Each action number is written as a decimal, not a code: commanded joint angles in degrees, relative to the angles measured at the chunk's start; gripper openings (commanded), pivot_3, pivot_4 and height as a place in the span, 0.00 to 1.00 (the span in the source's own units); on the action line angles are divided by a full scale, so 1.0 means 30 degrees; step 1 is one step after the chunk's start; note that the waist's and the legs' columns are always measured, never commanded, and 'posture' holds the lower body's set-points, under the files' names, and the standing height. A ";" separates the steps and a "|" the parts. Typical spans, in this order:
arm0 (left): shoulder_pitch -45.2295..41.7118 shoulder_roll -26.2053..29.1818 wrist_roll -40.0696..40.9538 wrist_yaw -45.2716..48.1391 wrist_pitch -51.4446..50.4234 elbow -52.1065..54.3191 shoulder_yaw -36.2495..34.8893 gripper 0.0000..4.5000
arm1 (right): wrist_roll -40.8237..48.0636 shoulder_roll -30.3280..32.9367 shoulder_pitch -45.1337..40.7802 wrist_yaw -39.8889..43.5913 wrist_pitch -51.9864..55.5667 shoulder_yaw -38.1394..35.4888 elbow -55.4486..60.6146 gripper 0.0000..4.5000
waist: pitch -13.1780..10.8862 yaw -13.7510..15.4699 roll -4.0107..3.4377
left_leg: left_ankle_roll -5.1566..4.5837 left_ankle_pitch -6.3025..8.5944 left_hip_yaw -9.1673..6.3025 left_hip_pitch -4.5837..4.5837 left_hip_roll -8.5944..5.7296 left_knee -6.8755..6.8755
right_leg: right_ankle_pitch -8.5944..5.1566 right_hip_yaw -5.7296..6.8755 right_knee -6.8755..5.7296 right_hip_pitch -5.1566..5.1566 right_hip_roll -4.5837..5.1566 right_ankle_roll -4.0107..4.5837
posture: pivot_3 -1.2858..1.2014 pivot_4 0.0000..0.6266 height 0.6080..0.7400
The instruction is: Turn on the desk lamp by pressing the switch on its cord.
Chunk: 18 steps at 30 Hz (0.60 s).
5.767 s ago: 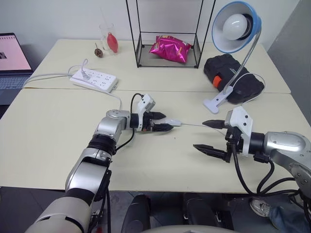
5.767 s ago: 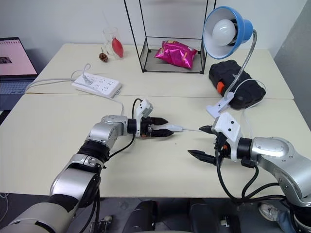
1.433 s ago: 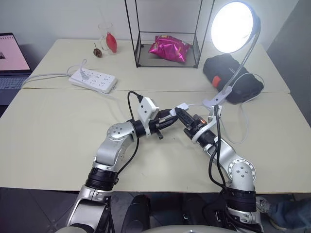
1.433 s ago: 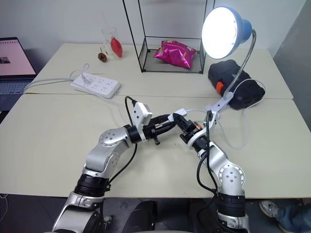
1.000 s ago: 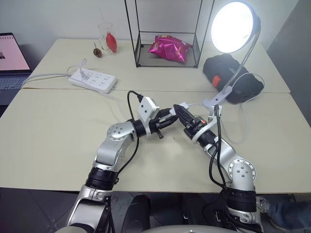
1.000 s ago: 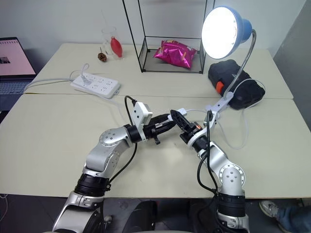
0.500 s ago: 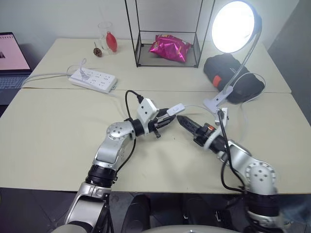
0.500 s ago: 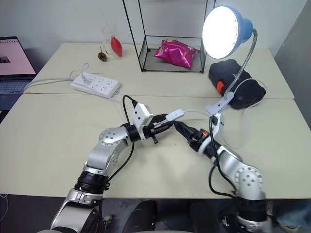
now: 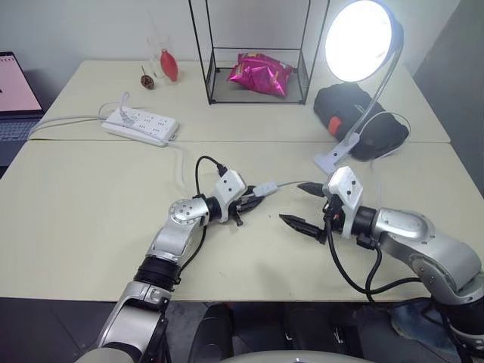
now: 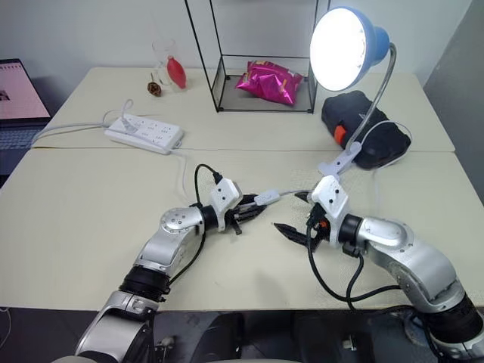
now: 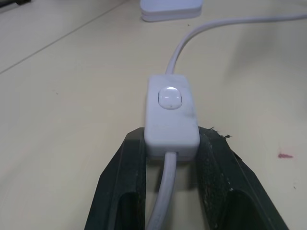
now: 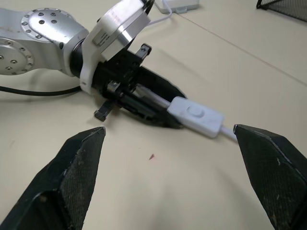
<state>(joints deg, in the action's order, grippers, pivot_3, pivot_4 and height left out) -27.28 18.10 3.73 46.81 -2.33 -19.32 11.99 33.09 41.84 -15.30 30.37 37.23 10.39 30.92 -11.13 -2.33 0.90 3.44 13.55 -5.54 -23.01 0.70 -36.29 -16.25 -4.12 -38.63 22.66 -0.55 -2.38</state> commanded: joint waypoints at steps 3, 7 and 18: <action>0.0138 0.0005 -0.0307 0.0085 0.0279 -0.0148 0.0246 0.24 | -0.1179 0.0048 -0.0704 0.1176 -0.0442 -0.0279 -0.0400 1.00 | 0.0000 0.0011 0.0000 | 0.0000 -0.0001 0.0005 0.0007 0.0000 0.0000 | 0.0001 -0.0005 -0.0010 -0.0002 0.0000 0.0001 | 0.52 0.24 1.00; 0.0227 -0.0064 -0.0435 -0.0076 0.0259 -0.0151 0.0274 0.24 | -0.1610 -0.0076 -0.0826 0.1549 -0.0311 -0.0284 -0.0568 1.00 | 0.0001 0.0017 0.0002 | 0.0000 -0.0001 -0.0004 0.0017 0.0001 -0.0001 | 0.0000 0.0001 -0.0020 -0.0010 0.0000 0.0001 | 0.52 0.24 1.00; 0.0559 -0.0088 0.0430 0.0477 -0.0757 0.1007 -0.0004 0.60 | -0.1929 -0.0447 -0.0940 0.2153 0.0225 -0.0418 -0.0451 1.00 | 0.0002 0.0069 0.0002 | 0.0000 -0.0001 -0.0005 0.0027 -0.0001 -0.0003 | 0.0001 0.0005 -0.0031 -0.0023 0.0002 0.0002 | 0.52 0.24 1.00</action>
<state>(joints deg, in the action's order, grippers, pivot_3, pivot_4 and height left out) -26.31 17.84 4.47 47.49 -4.03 -17.88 11.72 27.71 40.64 -16.99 36.19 38.08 10.37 28.33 -11.12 -2.12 0.91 3.44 13.55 -5.55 -22.93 0.69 -36.30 -16.24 -4.10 -38.73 22.59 -0.54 -2.37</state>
